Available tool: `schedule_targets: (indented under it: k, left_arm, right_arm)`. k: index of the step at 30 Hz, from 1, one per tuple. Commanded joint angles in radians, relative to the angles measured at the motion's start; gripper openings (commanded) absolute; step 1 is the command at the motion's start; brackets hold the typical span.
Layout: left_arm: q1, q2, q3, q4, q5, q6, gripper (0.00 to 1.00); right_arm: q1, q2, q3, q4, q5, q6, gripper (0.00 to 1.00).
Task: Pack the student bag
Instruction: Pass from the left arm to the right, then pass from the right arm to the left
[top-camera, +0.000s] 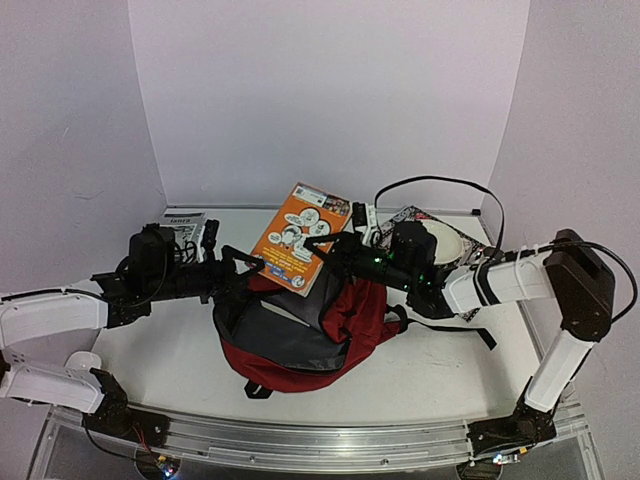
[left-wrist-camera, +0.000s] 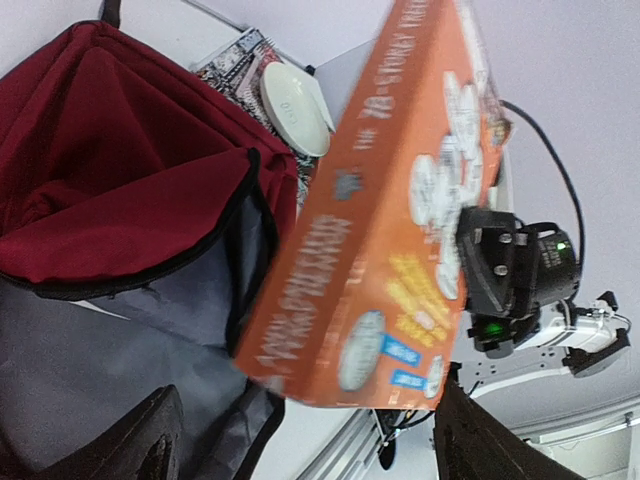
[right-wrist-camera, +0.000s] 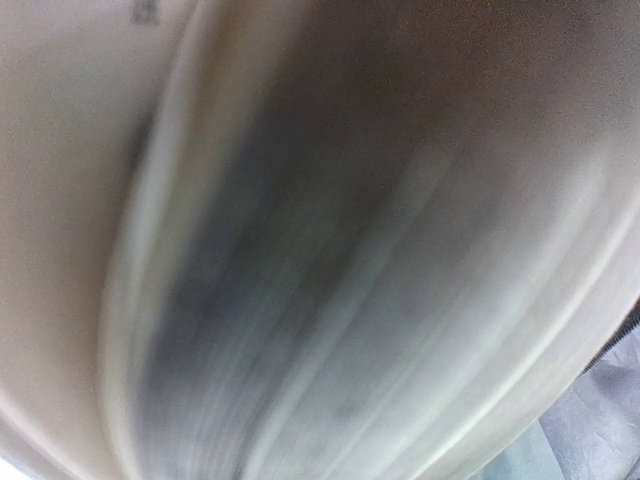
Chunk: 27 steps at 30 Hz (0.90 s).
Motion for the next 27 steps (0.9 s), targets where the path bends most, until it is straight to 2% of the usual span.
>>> schedule_targets:
  k: [1,5,14,27]
  left_arm:
    - [-0.023,-0.044,-0.086,0.327,-0.051,-0.177,0.89]
    - [-0.033,-0.057,-0.141,0.411,-0.104,-0.242,0.91]
    - [-0.064,-0.027,-0.201,0.42,-0.197,-0.363,0.93]
    - [-0.094,0.077,-0.169,0.558,-0.246,-0.357,0.91]
  right_arm:
    - [0.038,0.044,0.074,0.324,0.095,0.036,0.0]
    - [0.058,0.071,0.103,0.355,0.125,0.042,0.0]
    - [0.076,0.074,0.129,0.4,0.179,0.027,0.0]
    - [0.102,0.102,0.146,0.5,0.192,0.082,0.0]
